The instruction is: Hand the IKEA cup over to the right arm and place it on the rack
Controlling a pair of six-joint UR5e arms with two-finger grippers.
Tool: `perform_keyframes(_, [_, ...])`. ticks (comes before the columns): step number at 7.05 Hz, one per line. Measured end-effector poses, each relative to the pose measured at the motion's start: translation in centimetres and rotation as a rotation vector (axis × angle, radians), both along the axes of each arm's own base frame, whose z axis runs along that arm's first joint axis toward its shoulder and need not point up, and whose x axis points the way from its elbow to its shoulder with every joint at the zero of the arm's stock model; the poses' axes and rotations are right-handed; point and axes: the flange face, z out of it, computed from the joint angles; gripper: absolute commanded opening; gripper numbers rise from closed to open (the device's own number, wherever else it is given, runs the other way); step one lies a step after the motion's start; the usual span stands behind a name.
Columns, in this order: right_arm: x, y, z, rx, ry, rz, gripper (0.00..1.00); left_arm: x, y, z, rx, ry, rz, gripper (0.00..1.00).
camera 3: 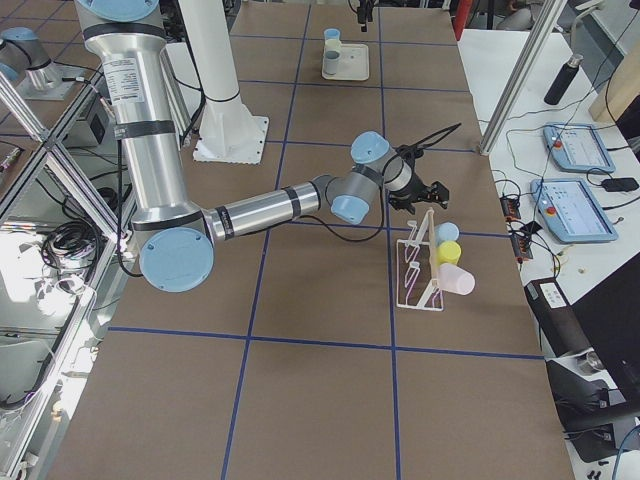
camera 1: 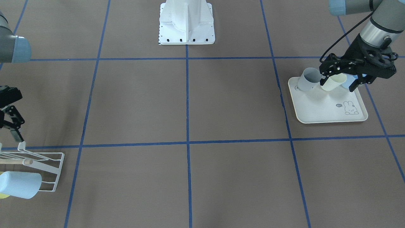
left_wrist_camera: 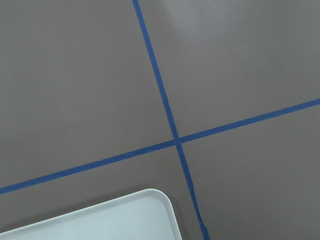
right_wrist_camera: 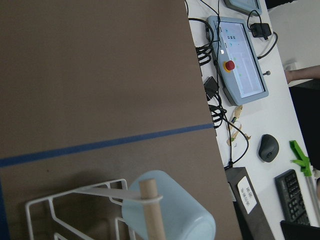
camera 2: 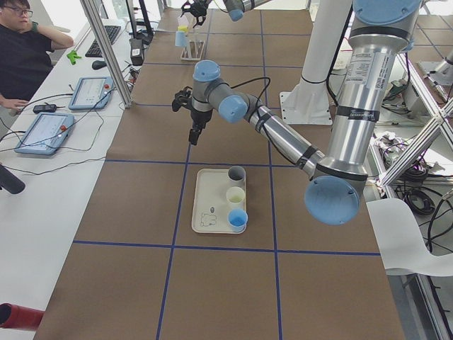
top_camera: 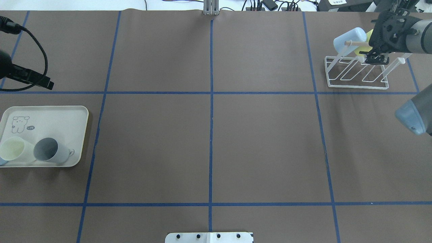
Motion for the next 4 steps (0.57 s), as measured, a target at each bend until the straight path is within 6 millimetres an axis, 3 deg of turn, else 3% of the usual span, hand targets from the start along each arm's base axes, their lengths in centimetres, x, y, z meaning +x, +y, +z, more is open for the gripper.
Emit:
perform_keyframes(3, [-0.9,2.9,-4.8,-0.302,-0.374,0.063,0.99,-3.5,5.3,8.1,0.037,-0.013,0.017,1.00])
perform_keyframes(4, [-2.3,3.9,-5.7,-0.388,-0.445,0.059,0.99,-4.7,7.2,10.7,0.040,-0.021,0.020,1.00])
